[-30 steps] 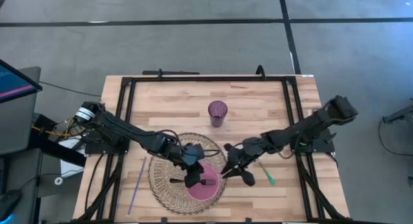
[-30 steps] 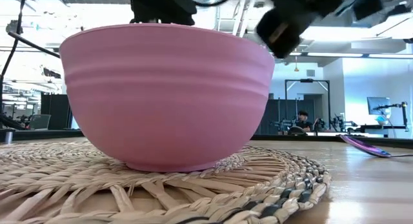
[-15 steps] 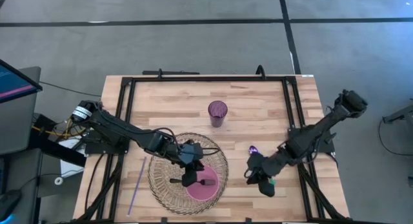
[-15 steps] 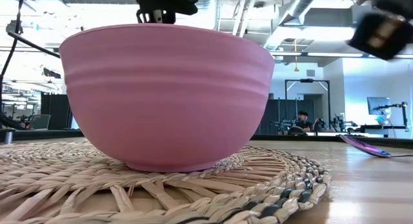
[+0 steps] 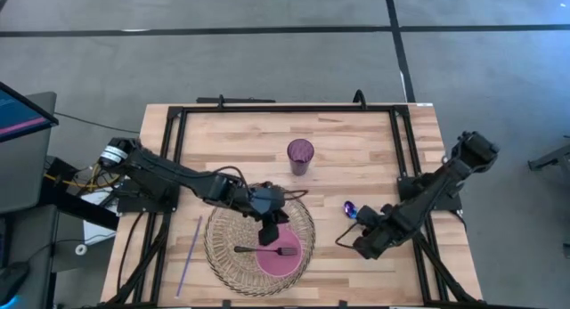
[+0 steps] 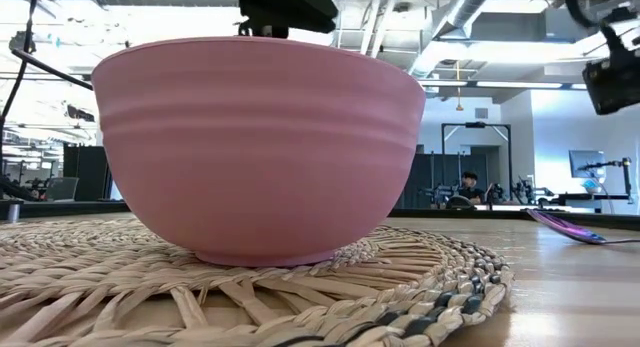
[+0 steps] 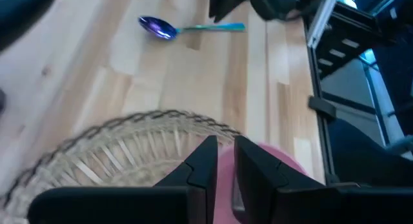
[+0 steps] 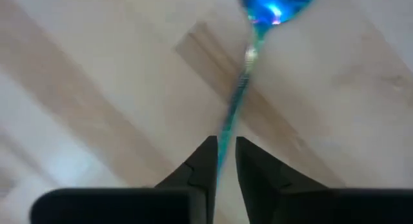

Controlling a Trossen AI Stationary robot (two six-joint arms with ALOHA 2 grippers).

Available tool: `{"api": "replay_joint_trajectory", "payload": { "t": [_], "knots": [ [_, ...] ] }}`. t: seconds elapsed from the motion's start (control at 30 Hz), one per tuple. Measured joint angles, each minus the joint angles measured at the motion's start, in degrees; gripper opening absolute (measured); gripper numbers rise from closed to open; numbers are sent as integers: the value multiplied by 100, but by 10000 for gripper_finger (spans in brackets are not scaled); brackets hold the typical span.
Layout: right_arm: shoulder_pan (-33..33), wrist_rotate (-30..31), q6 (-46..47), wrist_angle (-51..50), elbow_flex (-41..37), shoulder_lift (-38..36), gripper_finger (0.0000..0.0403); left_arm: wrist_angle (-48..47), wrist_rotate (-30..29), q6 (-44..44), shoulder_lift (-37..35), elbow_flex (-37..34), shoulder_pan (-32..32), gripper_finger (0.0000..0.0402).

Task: Pick & Place Utensil
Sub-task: Put the blue spoon into the pink bowl

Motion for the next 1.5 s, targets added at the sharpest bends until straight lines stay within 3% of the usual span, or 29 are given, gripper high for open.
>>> {"api": "replay_joint_trajectory", "payload": {
  "t": [0.23, 0.53, 0.8, 1.5],
  "knots": [
    [-289, 3, -71, 1, 0, 271, 70, 7, 1, 16, 2, 0, 285, 53],
    [-580, 4, -568, 62, 24, 587, 73, 9, 8, 16, 2, 0, 215, 53],
    [-649, 11, -614, 687, 4, 507, 73, 11, 8, -7, 2, 0, 93, 53],
    [-607, 206, -284, 969, -9, 394, 73, 24, 10, -47, 4, 0, 21, 53]
  ]
}}
